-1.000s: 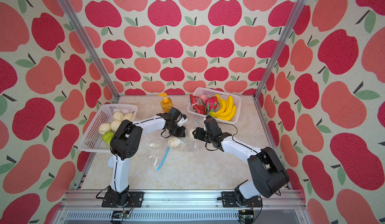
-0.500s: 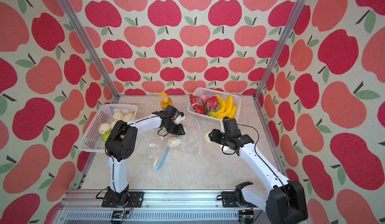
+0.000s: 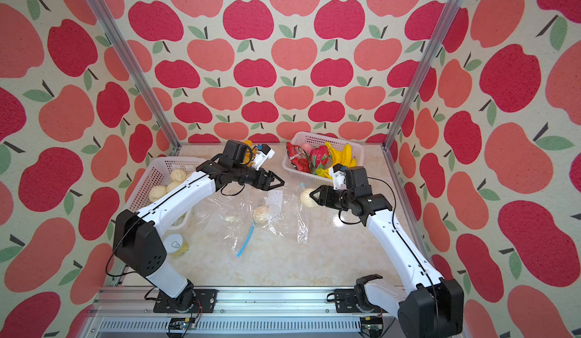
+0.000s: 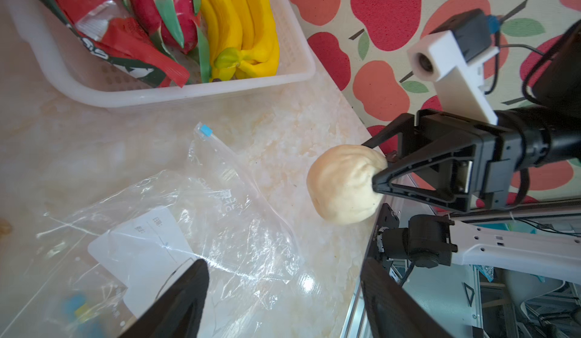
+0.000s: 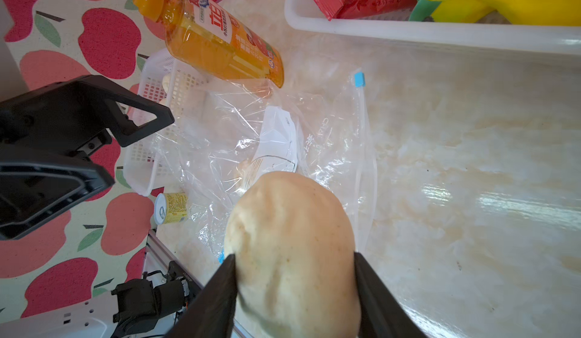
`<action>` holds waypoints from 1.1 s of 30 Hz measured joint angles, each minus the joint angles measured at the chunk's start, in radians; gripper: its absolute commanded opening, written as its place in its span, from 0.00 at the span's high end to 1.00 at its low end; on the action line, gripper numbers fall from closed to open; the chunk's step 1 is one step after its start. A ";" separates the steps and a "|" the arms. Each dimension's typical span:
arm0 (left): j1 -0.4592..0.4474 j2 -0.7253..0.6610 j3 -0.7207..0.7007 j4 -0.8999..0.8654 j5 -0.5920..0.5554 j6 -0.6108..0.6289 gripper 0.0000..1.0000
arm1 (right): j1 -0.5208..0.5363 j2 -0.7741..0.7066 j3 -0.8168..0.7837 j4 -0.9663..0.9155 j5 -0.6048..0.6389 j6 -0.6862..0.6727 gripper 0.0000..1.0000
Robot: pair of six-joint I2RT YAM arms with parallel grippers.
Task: Open the zip-top bag and take out the pear
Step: Pick up the pear from the zipper food storage bag.
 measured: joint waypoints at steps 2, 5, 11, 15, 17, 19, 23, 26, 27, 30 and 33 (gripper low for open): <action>0.000 -0.054 -0.048 0.045 0.038 0.044 0.14 | -0.001 0.018 0.019 0.005 -0.037 0.000 0.49; -0.006 -0.117 -0.130 0.117 0.086 0.138 0.09 | -0.002 0.050 0.059 0.011 -0.099 -0.001 0.49; -0.070 -0.164 -0.207 0.174 0.093 0.367 0.08 | -0.002 0.091 0.133 0.025 -0.249 -0.030 0.49; -0.093 -0.158 -0.197 0.183 0.067 0.447 0.08 | -0.002 0.101 0.160 0.025 -0.340 -0.049 0.49; -0.105 -0.146 -0.187 0.194 0.053 0.478 0.08 | -0.002 0.110 0.169 0.024 -0.371 -0.054 0.49; -0.124 -0.132 -0.176 0.204 0.027 0.501 0.08 | 0.002 0.122 0.176 0.025 -0.398 -0.057 0.49; -0.148 -0.106 -0.165 0.235 -0.021 0.504 0.09 | 0.021 0.132 0.179 0.024 -0.426 -0.065 0.49; -0.148 -0.099 -0.163 0.246 -0.025 0.503 0.15 | 0.030 0.132 0.182 0.027 -0.431 -0.069 0.48; -0.149 -0.099 -0.161 0.248 -0.025 0.503 0.19 | 0.031 0.133 0.183 0.032 -0.431 -0.068 0.45; -0.150 -0.099 -0.153 0.241 -0.022 0.504 0.32 | 0.031 0.133 0.184 0.043 -0.430 -0.066 0.26; -0.146 -0.099 -0.148 0.245 -0.027 0.510 0.35 | 0.033 0.133 0.184 0.047 -0.427 -0.073 0.18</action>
